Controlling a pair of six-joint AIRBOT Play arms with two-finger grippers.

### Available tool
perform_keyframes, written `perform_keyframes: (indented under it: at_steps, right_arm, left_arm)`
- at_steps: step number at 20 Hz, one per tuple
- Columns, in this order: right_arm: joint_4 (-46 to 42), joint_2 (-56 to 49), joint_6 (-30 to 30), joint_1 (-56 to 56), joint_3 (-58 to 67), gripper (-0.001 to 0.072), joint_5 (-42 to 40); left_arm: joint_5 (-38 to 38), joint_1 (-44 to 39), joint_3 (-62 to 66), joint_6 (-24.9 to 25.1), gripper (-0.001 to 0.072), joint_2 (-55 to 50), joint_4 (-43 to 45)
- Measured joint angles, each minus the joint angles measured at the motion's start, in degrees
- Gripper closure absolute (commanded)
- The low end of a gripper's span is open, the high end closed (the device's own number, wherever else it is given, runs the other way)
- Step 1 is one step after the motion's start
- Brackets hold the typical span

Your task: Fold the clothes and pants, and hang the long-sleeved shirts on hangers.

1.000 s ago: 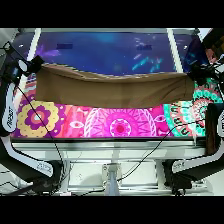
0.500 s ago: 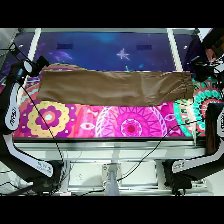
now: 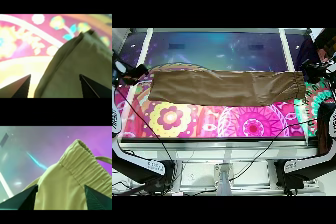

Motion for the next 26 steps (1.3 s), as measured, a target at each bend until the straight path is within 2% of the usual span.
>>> perform_keyframes:
  at_steps: [6, 11, 17, 22, 23, 25, 26]
  right_arm:
    - [-0.3, 0.0, -2.0, 0.0, 0.0, 0.0067, 1.5]
    - [-0.3, 0.0, -4.8, 0.0, 0.0, 0.0067, 2.2]
    - [-0.2, 0.0, -5.6, 0.0, 0.0, 0.0067, 3.1]
    - [0.3, 0.0, -5.7, 0.0, 0.0, 0.0071, 3.7]
    - [0.5, 0.0, -5.8, 0.1, 0.0, 0.0094, 4.2]
    - [1.0, 0.0, -5.9, 0.0, 0.0, 0.0128, 5.0]
    - [1.1, 0.0, -5.9, 0.0, 0.0, 0.0128, 5.5]
  left_arm:
    - [-13.6, 8.2, 0.1, 18.9, -0.0012, -3.6, -18.8]
    - [-15.6, 10.8, 0.1, 29.9, -0.0011, -5.9, -24.2]
    - [-13.9, 11.2, 0.1, 34.6, -0.0007, -9.1, -28.9]
    - [-13.6, 10.9, 0.2, 38.5, 0.0013, -11.9, -36.2]
    - [-13.6, 10.7, 0.2, 38.8, 0.0091, -12.3, -37.2]
    - [-13.8, 9.9, 0.1, 40.5, 0.0358, -13.2, -38.7]
    - [-14.0, 9.3, 0.1, 41.7, 0.0371, -13.5, -39.1]
